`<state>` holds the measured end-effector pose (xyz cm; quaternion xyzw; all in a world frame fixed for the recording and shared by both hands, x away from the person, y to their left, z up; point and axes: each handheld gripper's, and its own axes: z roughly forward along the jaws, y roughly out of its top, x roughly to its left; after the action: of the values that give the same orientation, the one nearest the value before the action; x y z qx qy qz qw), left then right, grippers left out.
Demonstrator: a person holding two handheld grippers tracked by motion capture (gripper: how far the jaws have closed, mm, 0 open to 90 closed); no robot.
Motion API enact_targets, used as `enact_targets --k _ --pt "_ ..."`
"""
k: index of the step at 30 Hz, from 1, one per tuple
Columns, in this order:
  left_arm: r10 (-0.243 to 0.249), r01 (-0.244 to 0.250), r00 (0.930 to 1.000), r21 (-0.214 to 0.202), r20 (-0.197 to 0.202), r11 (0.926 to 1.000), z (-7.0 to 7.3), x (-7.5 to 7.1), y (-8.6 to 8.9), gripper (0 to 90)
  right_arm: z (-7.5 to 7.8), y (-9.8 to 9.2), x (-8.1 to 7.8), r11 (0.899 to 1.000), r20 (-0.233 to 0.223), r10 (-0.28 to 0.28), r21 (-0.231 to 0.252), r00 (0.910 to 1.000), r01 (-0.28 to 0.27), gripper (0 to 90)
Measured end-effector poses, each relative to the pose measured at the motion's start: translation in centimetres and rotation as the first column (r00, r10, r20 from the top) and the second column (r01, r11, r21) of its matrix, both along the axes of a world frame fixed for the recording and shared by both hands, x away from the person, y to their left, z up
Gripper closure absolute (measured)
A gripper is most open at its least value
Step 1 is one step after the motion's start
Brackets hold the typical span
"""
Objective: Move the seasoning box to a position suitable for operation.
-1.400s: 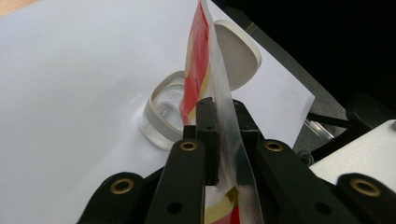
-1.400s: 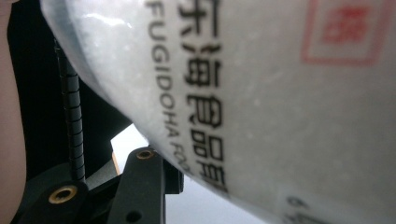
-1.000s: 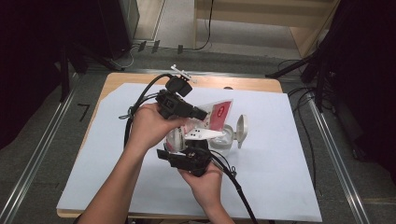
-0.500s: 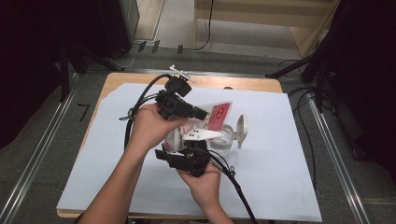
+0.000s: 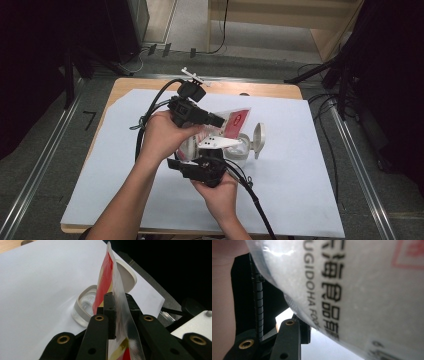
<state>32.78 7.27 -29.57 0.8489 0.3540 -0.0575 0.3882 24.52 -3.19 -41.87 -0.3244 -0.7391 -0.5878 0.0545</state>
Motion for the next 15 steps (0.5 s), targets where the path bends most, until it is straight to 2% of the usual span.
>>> enact_targets --k 2,6,8,15 --pt "0.002 -0.002 1.0000 0.013 0.006 0.9999 0.10 -0.04 -0.10 84.0 0.01 -0.04 0.01 1.000 0.002 -0.002 0.000 1.0000 0.002 62.8" --pt "0.002 -0.002 1.0000 -0.001 0.005 1.0000 0.02 0.05 -0.10 84.1 0.04 -0.04 -0.01 1.000 0.005 -0.003 0.001 1.0000 0.003 59.0" --pt "-0.003 0.003 1.0000 -0.004 0.003 1.0000 -0.01 0.12 -0.07 84.2 0.06 -0.05 -0.05 1.000 0.004 -0.007 -0.002 1.0000 0.007 62.5" --pt "-0.005 0.005 1.0000 -0.004 -0.002 1.0000 0.03 0.18 -0.15 83.9 0.14 -0.19 -0.10 1.000 -0.007 -0.016 0.003 0.9999 0.016 63.3"
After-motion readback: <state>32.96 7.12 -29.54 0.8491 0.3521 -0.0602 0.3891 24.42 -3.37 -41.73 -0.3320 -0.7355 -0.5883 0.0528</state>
